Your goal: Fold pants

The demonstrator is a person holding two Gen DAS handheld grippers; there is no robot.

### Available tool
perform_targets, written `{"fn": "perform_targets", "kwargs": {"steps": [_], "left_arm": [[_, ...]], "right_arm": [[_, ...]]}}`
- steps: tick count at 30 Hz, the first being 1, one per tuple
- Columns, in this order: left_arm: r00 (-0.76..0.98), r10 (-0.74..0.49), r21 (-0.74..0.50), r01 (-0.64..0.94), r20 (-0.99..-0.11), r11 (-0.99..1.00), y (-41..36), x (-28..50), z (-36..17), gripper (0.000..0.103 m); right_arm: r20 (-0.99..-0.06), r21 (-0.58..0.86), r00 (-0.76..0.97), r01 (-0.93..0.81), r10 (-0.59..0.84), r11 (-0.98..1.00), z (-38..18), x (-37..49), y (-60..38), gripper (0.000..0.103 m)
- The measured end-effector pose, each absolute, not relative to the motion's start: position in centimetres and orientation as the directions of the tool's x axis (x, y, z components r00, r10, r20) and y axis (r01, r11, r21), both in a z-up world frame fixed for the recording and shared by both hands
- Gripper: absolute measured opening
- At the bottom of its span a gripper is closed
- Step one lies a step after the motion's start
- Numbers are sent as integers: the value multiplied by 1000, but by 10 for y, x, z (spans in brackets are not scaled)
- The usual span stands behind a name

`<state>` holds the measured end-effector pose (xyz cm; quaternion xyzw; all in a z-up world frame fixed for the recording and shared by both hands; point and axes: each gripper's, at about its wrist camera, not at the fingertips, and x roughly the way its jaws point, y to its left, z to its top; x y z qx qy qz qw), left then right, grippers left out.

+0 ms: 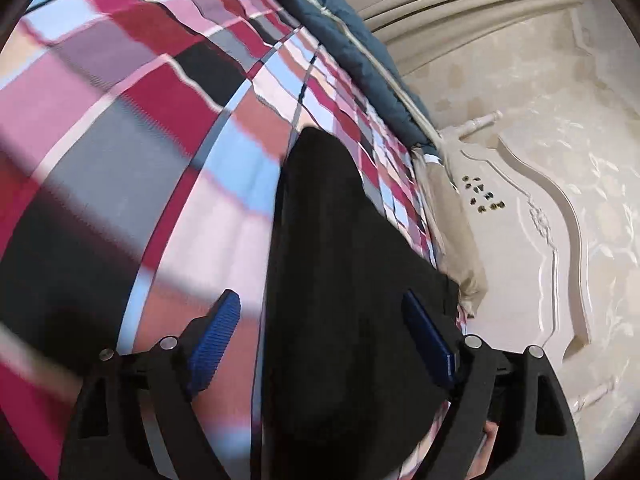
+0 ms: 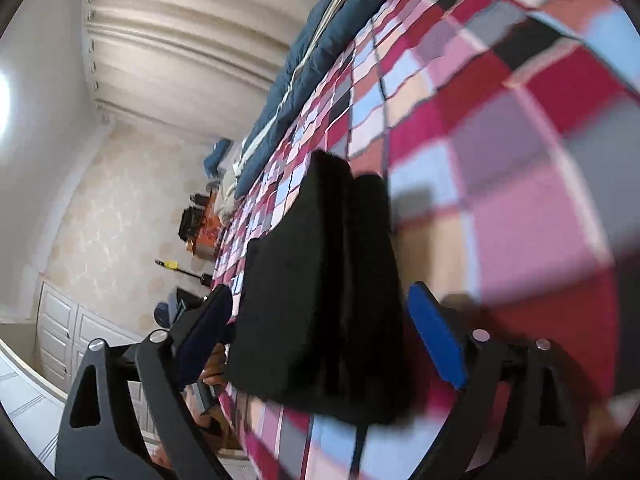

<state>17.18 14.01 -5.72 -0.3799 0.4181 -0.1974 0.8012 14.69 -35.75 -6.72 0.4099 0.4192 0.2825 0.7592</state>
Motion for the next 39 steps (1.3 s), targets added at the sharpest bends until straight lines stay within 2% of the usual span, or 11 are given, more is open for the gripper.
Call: {"fn": "perform_targets", "kwargs": {"steps": [7,14,19,26,33,35,36,39], "left_arm": [[564,-637,-778,-16,-526,628,120,119,-58,83],[570,-638,-797,-52,-519,602,121,96,-64,84],[610,-629,-850,-152,-483,505,141,82,-67,84],[606,-635,-863,-194,-479,467,146,85,-70,84],[585,-622,-815,-123,-521,567,114,105,-67,84],[592,-609,-807,-126,-528,577,111,110,-70,73],[589,-598,-799,-141,-543,585,110,112,-72,63],[590,-594,-798,-152,-547,584,114,113,-75,56]], "right_arm": [[-377,879,506,-68,776,471,-70,118,-358,91],[-456,827,513,-57,727,559,-70,126,-337,92],[-523,781,510,-35,683,624,-68,130,-325,96],[-495,815,537,13,683,580,-72,135,-326,99],[-493,819,497,-12,714,574,-74,143,-309,99],[-500,814,489,-18,715,581,-74,146,-305,99],[-504,810,487,-20,713,586,-74,148,-304,99],[-512,800,491,-26,705,599,-73,151,-299,100]]}}
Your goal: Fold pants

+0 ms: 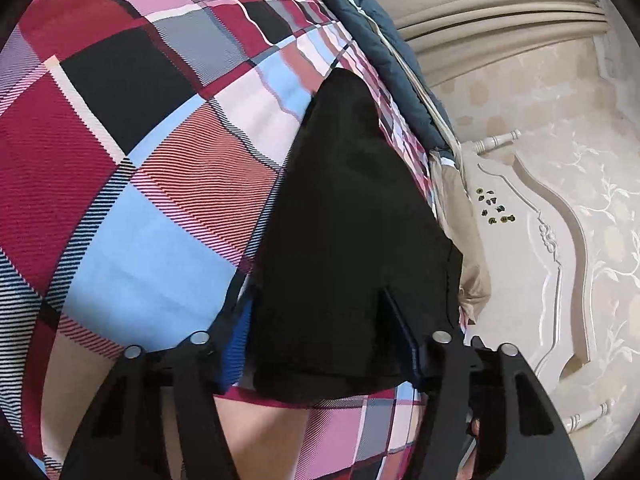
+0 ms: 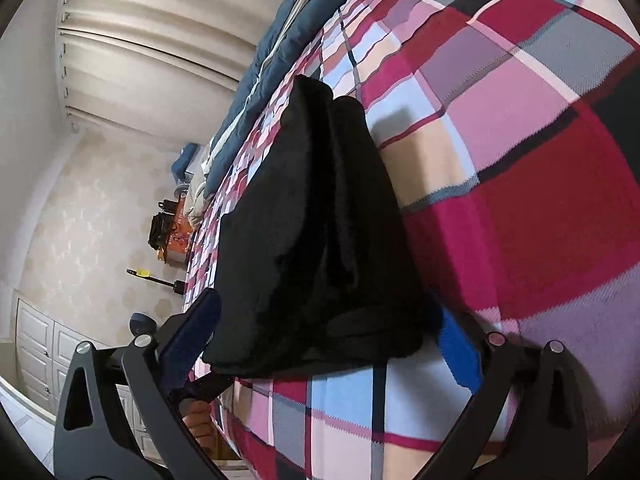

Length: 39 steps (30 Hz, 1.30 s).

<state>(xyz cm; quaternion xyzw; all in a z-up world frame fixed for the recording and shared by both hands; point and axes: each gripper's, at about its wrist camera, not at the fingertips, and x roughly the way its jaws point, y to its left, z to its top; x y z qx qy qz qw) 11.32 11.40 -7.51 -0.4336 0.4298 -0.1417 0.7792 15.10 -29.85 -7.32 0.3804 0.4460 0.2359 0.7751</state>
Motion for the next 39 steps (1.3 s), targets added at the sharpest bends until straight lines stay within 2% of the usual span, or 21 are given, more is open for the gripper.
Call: {"fn": "perform_targets", "kwargs": {"steps": [6,7,8,9,12,15,23,32,39], "left_arm": [[585,-585,-786,-157,-562,598,115,113,-76,50],[585,-583,-784,-157,-564,601,115,112,-76,49],[584,-584,-784,-156,-564,601,115,112,-75,48],[583,-585,-785,-158,-564,599,116,112,-75,46],[576,-587,-781,-153,-569,606,114,109,-70,39],[575,-569,-753,-132,-588,645,110,106,-58,34],[563,-544,-723,-145,-622,675,108,83,-44,33],[573,-493,-672,-142,-654,727,99,39,-45,33],[575,-485,-659,-131,-659,741,97,41,-43,33]], "right_arm": [[-579,727,488,-55,654,685,-71,154,-281,100],[-589,717,485,-56,647,694,-70,154,-280,94],[-600,710,478,-52,641,703,-70,154,-279,83],[-592,732,456,-40,665,680,-74,154,-280,55],[-549,777,458,-30,700,629,-73,148,-287,47],[-520,796,463,-42,718,604,-65,141,-288,44],[-479,828,444,-56,757,558,-59,109,-299,40],[-488,834,418,-37,766,551,-72,79,-310,40],[-491,835,414,-28,766,550,-78,83,-309,40]]}}
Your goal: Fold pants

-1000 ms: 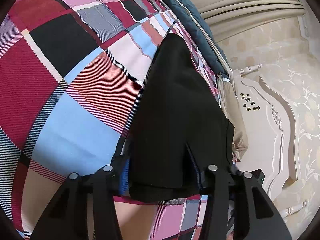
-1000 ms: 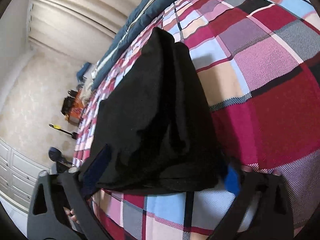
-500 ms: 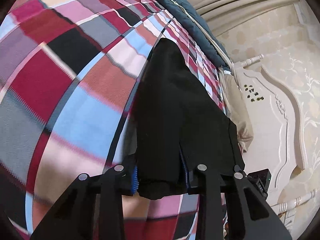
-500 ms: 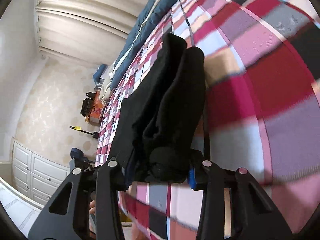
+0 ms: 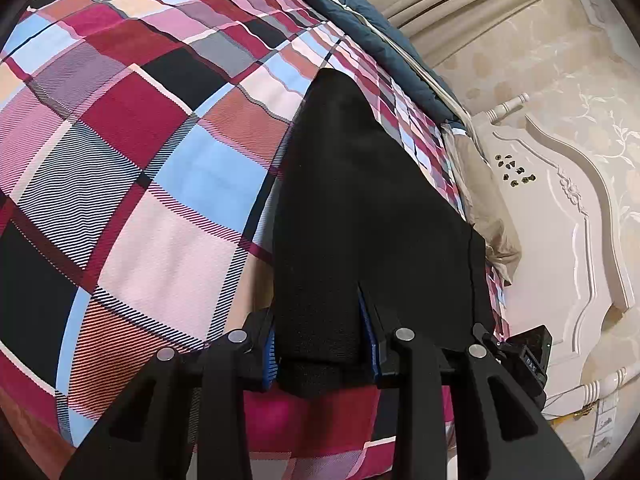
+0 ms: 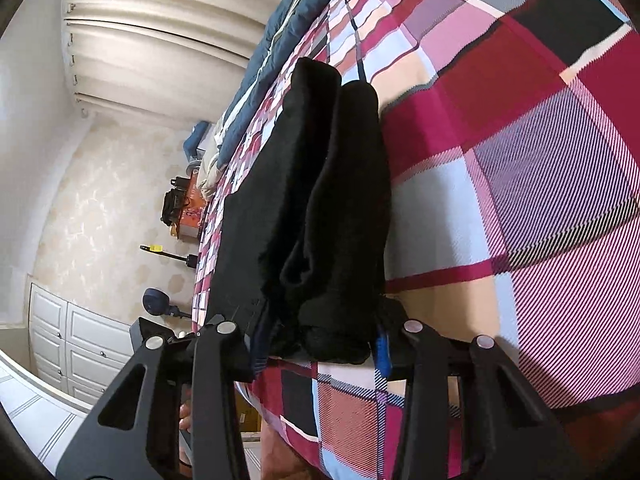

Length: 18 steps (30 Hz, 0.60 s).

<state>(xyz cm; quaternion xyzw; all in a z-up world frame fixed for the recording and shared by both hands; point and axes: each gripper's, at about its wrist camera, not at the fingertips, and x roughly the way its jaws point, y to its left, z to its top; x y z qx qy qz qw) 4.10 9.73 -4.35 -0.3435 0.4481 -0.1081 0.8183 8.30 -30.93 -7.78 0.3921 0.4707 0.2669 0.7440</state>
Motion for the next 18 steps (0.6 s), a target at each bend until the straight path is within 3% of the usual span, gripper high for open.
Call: {"fn": "perform_targets", "kwargs": {"steps": [18], "left_arm": [[577,-478,-648,-120,-662,752,95,37,-45,35]], "right_arm": [[-476,851,407,-10,780,525,-86,80,-315,40]]}}
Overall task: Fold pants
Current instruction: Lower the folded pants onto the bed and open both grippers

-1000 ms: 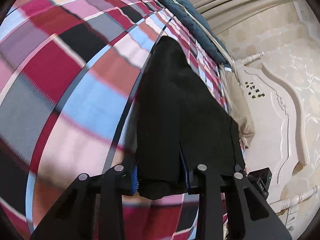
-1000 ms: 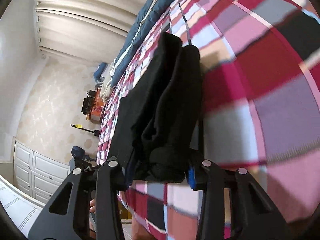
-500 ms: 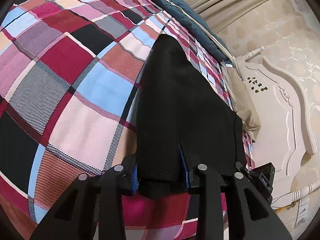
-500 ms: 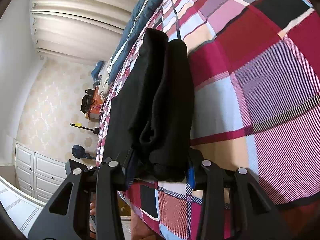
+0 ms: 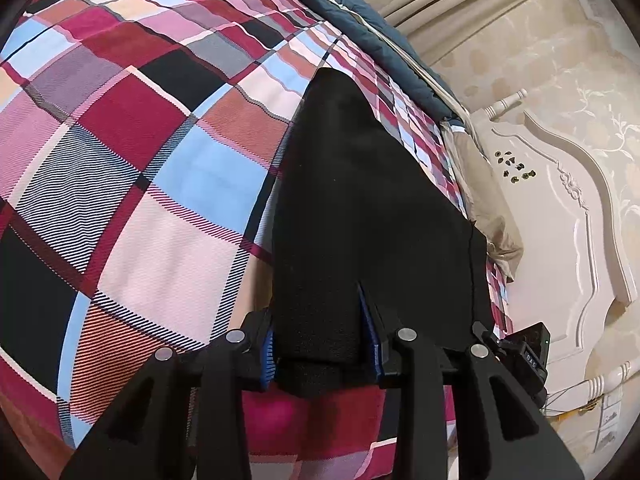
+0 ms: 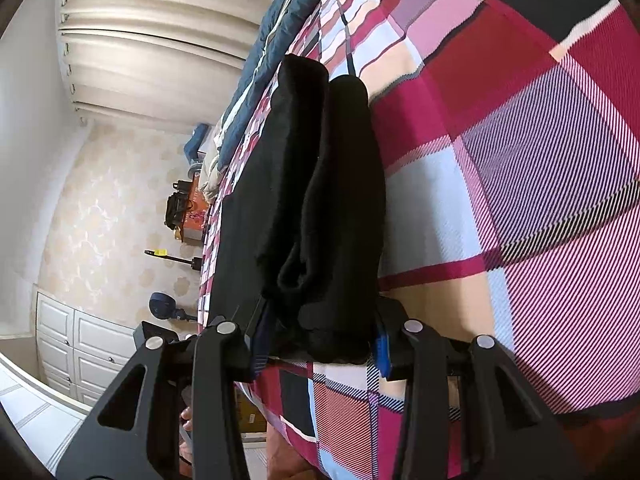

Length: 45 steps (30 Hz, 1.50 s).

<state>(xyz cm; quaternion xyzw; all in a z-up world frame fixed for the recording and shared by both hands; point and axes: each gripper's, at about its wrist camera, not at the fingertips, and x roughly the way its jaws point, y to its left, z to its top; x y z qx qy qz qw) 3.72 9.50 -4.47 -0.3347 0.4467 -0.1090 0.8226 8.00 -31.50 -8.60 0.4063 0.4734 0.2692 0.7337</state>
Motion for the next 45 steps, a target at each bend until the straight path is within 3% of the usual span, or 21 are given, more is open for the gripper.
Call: {"fn": "perform_targets", "kwargs": {"steps": [5,8,9,13,20,24,34,45], "left_arm": [[581,-461,-630,-119,-671,767,96,37,-46,45],[600,-373,-547,-131,-708,827,92,33,-42,65],[604,-353,-527,-133,-715,840,91,32,-41,76],[621,-275,-447,-138,-734,884,84,18,-32,85],[672,-52,-192,-135,-738,972,58,-9,-13,85],[693,17,-97,-125,-721,987,44,-19,-7,85],[739,24,-96,-120,-673,988,25,-31,1,85],[761,29,-72,-99,-648,992,6,-32,8,85]], "right_arm": [[-458,864,402,-6,793,503,-88,79,-317,45],[-458,859,409,-25,790,511,-83,76,-315,58],[-460,854,411,-38,787,519,-79,73,-313,68],[-542,777,425,-77,725,625,-59,60,-300,93],[-741,449,513,-104,434,888,-38,25,-272,96],[-774,283,557,-121,302,951,-33,10,-255,97],[-733,223,622,-162,275,961,-32,-3,-233,98],[-711,258,635,-162,301,953,-30,3,-224,98]]}}
